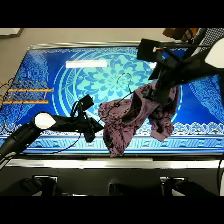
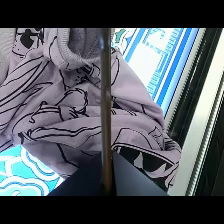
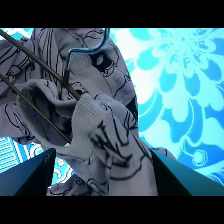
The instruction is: Fold the clothes and pants, and hang the long-sleeved shirts on hangers.
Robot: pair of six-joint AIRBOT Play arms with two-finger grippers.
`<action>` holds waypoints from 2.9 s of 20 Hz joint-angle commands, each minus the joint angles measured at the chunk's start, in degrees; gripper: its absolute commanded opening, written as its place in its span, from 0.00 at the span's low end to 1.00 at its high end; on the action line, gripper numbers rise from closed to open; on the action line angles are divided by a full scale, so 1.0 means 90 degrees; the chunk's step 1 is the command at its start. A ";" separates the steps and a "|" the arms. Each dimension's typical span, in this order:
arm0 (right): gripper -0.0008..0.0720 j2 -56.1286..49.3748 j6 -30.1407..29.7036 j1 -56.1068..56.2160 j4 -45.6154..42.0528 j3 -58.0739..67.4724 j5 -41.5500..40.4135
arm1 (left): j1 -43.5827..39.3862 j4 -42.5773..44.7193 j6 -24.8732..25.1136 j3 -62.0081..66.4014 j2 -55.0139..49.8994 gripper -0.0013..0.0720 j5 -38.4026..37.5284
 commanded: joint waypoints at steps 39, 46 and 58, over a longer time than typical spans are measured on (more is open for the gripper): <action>0.81 -0.1144 -0.1532 -0.1440 0.1445 -0.1217 -0.0221 | 0.0005 0.0117 0.0000 -0.0002 -0.0002 0.05 0.0000; 0.07 -0.1290 -0.1666 -0.1355 0.1443 -0.1217 0.0403 | 0.0005 0.0117 0.0000 -0.0002 -0.0002 0.05 -0.0002; 0.06 -0.0036 -0.0838 -0.1358 0.0801 -0.1217 0.0566 | 0.0440 0.0121 -0.2042 0.0000 0.0034 0.87 0.0374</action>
